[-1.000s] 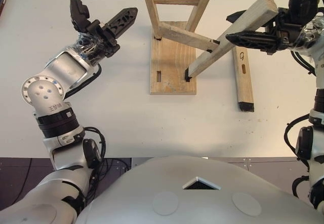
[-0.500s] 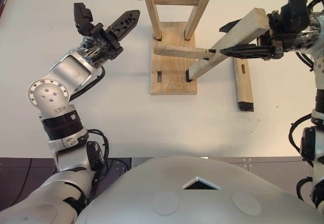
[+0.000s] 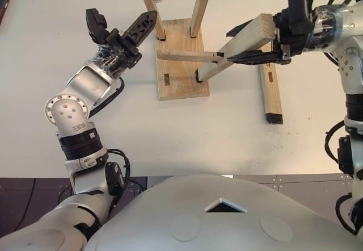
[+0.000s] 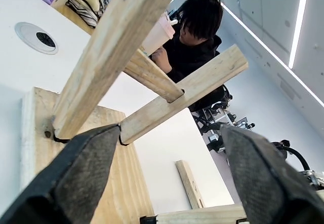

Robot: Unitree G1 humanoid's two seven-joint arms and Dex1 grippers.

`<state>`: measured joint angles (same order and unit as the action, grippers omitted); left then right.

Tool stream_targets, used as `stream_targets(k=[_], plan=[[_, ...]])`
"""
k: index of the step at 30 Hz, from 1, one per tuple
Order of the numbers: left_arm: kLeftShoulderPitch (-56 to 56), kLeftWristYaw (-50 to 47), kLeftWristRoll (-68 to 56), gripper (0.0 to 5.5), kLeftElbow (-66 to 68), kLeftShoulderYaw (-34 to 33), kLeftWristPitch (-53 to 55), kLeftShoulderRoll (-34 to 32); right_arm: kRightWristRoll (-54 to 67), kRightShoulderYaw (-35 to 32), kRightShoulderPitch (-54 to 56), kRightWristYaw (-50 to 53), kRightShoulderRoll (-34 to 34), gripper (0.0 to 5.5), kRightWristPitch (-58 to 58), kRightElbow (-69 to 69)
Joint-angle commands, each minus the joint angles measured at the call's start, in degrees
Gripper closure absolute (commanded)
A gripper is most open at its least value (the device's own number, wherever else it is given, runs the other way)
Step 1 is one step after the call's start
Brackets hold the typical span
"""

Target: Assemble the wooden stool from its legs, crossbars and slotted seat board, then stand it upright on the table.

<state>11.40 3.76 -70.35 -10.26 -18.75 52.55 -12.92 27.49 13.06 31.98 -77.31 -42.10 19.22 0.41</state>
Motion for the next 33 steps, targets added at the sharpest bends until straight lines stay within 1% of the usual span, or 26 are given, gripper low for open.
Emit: stream_targets(k=[1, 3, 7, 9, 12, 16, 22, 27, 30, 32, 33], plan=[[-0.56, -1.98, 8.74, 1.87, 1.05, 1.22, -6.02, 0.49, -5.83, 14.01, -2.31, -6.94, -6.28, 3.45, 18.24, 2.02], [-0.46, -1.83, 12.51, 1.87, 2.35, 2.75, -8.41, 0.99, -7.47, 16.07, 3.22, -8.99, -4.81, 3.45, 17.59, 5.97], [1.2, -0.88, 16.15, 1.87, 5.45, 4.03, -11.26, 3.18, -11.64, 19.59, 11.56, -10.58, -0.33, 3.45, 14.74, 15.76], [1.65, -0.44, 17.37, 1.87, 7.22, 3.64, -12.37, 3.59, -13.54, 21.42, 12.84, -10.74, 1.4, 3.45, 13.36, 19.56], [1.43, -0.18, 19.65, 1.87, 8.93, 3.6, -13.25, 3.55, -16.38, 24.41, 11.84, -10.4, 1.89, 3.45, 10.23, 21.99], [0.93, -0.91, 25.7, 1.87, 13.26, 5.13, -15.34, 3.5, -18.18, 28.86, 10.03, -8.6, 4.52, 3.45, 8.51, 20.62], [1.32, -0.17, 32.68, 1.87, 19.29, 7.28, -17.58, 4.26, -19.78, 30.45, 9.56, -4.73, 8.18, 3.45, 7.14, 21.65], [6.3, 2.68, 39.01, 1.87, 31.22, 10.0, -21.1, 4.43, -18.55, 30.49, 7.8, -5.0, 6.66, 3.45, 8.4, 15.9], [11.33, 6.28, 42.91, 1.87, 41.89, 12.45, -24.85, 5.4, -17.76, 30.42, 8.11, -5.38, 6.06, 3.45, 8.82, 13.74], [13.68, 8.89, 44.59, 1.87, 46.57, 13.96, -26.13, 6.66, -16.66, 30.22, 8.0, -5.36, 5.9, 3.45, 9.9, 11.74], [14.21, 10.14, 45.0, 2.05, 47.79, 14.5, -26.24, 7.3, -16.26, 30.12, 7.93, -5.15, 5.93, 3.45, 10.33, 10.83]])
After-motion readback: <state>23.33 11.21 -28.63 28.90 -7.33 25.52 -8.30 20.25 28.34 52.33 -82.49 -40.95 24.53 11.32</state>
